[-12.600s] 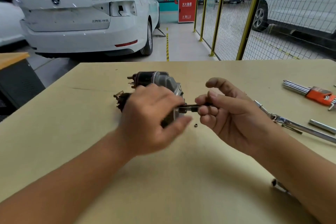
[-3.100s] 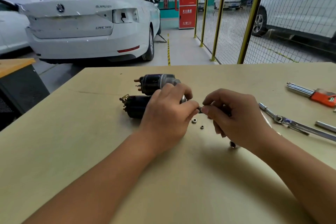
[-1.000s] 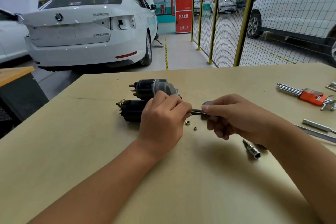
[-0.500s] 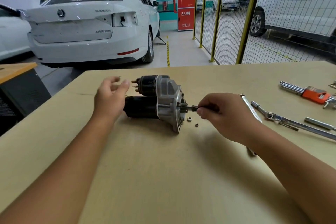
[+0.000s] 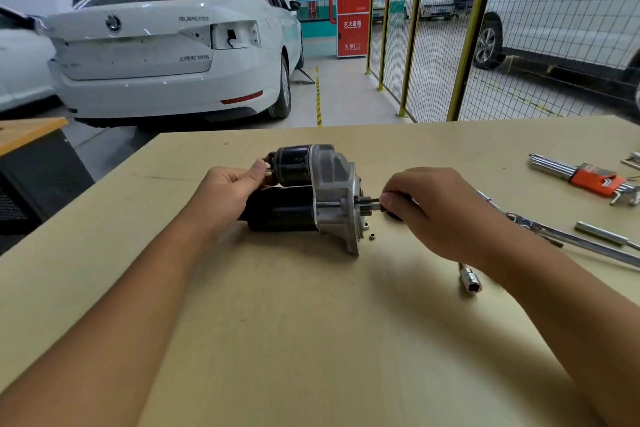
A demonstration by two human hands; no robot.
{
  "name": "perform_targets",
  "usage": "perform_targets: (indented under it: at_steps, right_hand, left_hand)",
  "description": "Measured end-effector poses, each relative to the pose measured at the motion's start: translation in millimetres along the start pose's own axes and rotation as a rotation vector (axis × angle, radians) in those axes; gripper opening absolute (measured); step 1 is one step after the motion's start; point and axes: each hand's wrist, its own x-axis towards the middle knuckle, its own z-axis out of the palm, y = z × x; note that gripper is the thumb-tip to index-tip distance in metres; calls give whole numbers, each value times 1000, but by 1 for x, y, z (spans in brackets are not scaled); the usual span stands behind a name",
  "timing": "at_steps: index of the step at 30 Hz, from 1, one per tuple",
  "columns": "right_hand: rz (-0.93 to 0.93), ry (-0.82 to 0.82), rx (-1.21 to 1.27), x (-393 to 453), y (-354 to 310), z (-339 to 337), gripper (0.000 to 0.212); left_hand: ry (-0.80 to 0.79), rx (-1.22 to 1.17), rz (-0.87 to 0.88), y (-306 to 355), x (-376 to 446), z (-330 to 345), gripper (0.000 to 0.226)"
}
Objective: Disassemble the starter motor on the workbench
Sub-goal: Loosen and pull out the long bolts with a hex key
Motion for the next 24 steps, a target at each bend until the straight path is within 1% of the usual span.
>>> perform_targets:
  at_steps: [2, 6, 9, 12, 14, 21, 24]
  right_hand:
    - [-16, 27, -58, 0, 3, -2, 21]
    - [-44, 86, -153, 0, 4, -6, 23]
    - [-59, 115, -190, -1, 3, -7, 15]
    - [-59, 123, -197, -1, 2, -6, 11]
    - [-58, 125, -198, -1, 2, -6, 10]
    - [-30, 151, -255, -2, -2, -9, 4]
    - [-34, 133, -185, -2, -5, -9, 2]
  left_hand:
    - [-30, -9, 14, 3, -2, 2, 55]
    - [-32, -3, 53, 5, -6, 5, 46]
    - [-15, 14, 83, 5, -7, 6, 45]
    - [27, 55, 111, 1, -4, 7, 52]
    - [47, 65, 133, -1, -3, 8, 52]
    - [133, -2, 129, -4, 0, 11, 39]
    - [158, -32, 109, -3, -1, 12, 31]
